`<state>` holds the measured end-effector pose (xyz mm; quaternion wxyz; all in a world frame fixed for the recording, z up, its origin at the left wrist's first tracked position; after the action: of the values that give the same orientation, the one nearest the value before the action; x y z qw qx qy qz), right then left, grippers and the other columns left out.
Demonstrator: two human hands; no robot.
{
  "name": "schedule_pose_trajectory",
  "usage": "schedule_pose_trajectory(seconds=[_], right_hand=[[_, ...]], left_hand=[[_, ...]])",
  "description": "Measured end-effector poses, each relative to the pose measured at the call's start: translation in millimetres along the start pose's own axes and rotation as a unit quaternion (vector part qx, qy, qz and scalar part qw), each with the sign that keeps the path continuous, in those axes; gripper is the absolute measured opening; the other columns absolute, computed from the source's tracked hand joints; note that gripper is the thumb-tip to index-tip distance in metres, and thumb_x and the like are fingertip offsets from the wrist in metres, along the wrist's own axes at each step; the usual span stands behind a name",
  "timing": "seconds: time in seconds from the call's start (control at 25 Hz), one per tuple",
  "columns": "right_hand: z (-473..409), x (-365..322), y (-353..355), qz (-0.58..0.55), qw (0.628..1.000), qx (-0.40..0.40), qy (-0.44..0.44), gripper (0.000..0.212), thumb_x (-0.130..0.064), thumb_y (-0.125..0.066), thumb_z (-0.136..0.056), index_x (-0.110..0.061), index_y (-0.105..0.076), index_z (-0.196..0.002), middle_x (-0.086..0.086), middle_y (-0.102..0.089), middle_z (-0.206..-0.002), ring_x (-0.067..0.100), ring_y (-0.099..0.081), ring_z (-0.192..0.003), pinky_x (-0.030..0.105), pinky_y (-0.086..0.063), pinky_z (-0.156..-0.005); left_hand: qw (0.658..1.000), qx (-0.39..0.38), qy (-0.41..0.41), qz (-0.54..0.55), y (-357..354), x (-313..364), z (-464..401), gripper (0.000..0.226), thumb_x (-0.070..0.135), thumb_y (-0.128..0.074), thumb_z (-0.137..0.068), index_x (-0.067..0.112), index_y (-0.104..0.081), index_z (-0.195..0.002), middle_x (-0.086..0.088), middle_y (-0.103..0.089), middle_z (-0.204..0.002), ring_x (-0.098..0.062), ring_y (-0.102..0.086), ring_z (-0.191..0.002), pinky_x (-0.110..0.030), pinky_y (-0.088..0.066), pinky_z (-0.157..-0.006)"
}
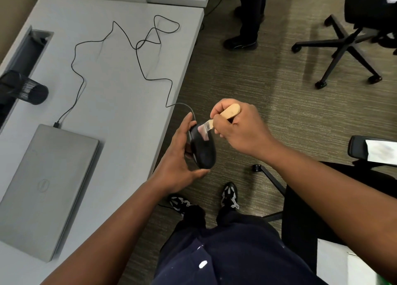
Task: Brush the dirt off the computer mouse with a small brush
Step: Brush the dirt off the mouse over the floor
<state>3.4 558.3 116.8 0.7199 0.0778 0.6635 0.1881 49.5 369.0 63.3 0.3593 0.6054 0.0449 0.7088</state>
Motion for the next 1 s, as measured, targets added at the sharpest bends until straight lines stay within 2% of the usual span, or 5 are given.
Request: schedule_pose_trajectory(seconds=[0.2,0.44,0.64,0.88,1.0], right_hand=[[1.8,4.1,-2.7,0.005,0.999,0.016,0.048,0.011,-0.013,-0.063,-0.097,-0.014,-0.07,-0.089,0.005,-0.067,-0.064,0.014,-0.054,-0.051,0.028,-0.04,-0.046],[5.5,9.9,-4.1,0.021,0.993,0.06,0.1,0.013,-0.019,-0.066,-0.102,-0.011,-0.069,-0.111,-0.018,-0.065,-0.083,-0.001,-0.062,-0.071,0.011,-0.042,-0.061],[3.4,9.1,5.0,0.001,0.997,0.036,0.073,0.022,-0.036,-0.069,-0.099,-0.016,-0.068,-0.107,0.0,-0.072,-0.078,0.015,-0.067,-0.066,0.031,-0.052,-0.057],[1.9,3.8,5.2,0.036,0.997,-0.041,0.054,0.021,-0.04,-0.064,-0.101,-0.021,-0.067,-0.094,0.008,-0.072,-0.072,0.026,-0.064,-0.059,0.039,-0.051,-0.052],[-1.2,4.5,3.5,0.068,0.995,-0.058,0.04,0.02,-0.041,-0.063,-0.101,-0.022,-0.066,-0.094,0.004,-0.073,-0.071,0.018,-0.063,-0.057,0.036,-0.051,-0.054]], left_hand=[[1.0,-0.002,0.003,-0.003,-2.5,2.4,1.6,0.146,0.013,-0.099,-0.068,0.056,0.005,-0.161,0.019,-0.025,-0.166,-0.025,-0.056,-0.133,-0.029,-0.056,-0.1],[1.0,-0.006,0.012,0.015,-3.5,7.0,1.9,0.146,0.012,-0.099,-0.068,0.052,0.005,-0.163,0.028,-0.028,-0.161,-0.019,-0.055,-0.136,-0.046,-0.054,-0.109],[1.0,-0.012,0.013,0.014,-2.2,4.0,-0.6,0.147,0.009,-0.098,-0.069,0.049,0.007,-0.164,0.037,-0.027,-0.158,-0.012,-0.061,-0.123,-0.024,-0.055,-0.098],[1.0,-0.016,0.015,0.002,-0.3,5.9,-2.1,0.15,0.011,-0.099,-0.069,0.057,0.011,-0.16,0.022,-0.024,-0.167,-0.016,-0.061,-0.128,-0.028,-0.058,-0.099],[0.999,-0.028,0.018,-0.009,-1.7,9.0,-0.7,0.151,0.012,-0.098,-0.07,0.061,0.014,-0.158,0.018,-0.024,-0.168,-0.017,-0.062,-0.128,-0.035,-0.059,-0.102]])
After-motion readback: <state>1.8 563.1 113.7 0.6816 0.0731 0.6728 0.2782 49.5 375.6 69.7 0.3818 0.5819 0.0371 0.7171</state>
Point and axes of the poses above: each hand's wrist, its own z-axis away from the middle knuckle, its own y-axis out of the back of the hand, x = y × z, the point moved 5 cm from there along -z, towards the middle knuckle
